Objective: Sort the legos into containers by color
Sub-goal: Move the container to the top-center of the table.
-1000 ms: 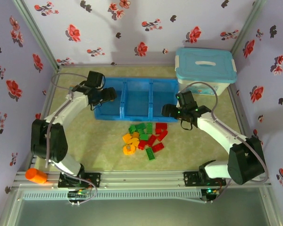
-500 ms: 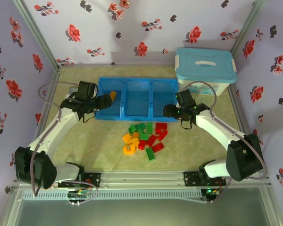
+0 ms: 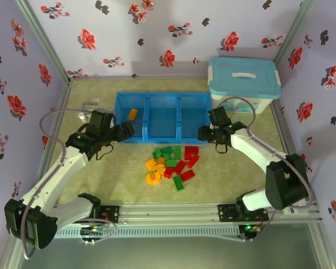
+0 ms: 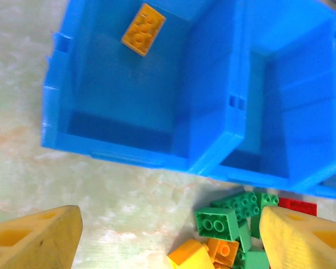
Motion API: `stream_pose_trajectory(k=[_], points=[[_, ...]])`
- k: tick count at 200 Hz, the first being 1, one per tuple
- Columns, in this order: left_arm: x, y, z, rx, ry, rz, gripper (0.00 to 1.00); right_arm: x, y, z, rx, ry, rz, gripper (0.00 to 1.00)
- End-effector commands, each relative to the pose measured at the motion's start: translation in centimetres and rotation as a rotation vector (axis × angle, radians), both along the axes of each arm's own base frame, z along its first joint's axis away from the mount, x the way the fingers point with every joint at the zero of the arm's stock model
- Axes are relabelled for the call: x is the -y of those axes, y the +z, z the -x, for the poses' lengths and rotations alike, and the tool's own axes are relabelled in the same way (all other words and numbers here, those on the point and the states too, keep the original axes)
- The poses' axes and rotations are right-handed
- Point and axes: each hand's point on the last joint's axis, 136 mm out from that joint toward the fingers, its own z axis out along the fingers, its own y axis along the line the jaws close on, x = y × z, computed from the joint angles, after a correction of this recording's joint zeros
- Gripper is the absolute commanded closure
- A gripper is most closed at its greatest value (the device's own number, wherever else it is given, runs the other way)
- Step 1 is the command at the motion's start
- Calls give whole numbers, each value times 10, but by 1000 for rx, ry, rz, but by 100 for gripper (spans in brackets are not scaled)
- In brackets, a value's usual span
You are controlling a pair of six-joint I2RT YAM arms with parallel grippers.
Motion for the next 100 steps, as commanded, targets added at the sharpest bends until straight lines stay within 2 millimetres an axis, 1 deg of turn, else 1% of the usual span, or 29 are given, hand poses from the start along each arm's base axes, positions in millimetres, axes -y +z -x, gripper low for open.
stream_pose_trajectory(k=[1,15,23,33,39,45,63,78,100], points=[[13,-8,7,-5,-25,0,17,3,2,-12,10,-5,20,42],[20,-16,12,-36,-52,-17,17,2,3,-16,27,-14,11,42],[24,-19,15,-44,-76,-29,17,2,2,-18,28,-23,9,45],[30,-23,21,-55,-108,-48,17,4,-1,-21,27,-41,16,51],[31,-26,24,-60,-116,-57,17,5,-3,-23,24,-50,16,57],[31,-29,26,-63,-119,-62,17,6,-5,-25,21,-58,17,60],[33,-37,33,-70,-113,-48,17,8,-10,-28,13,-67,32,67],[35,-45,38,-74,-112,-31,17,14,-11,-32,9,-78,62,73],[37,-55,45,-90,-121,-33,17,22,-8,-41,6,-96,79,77]])
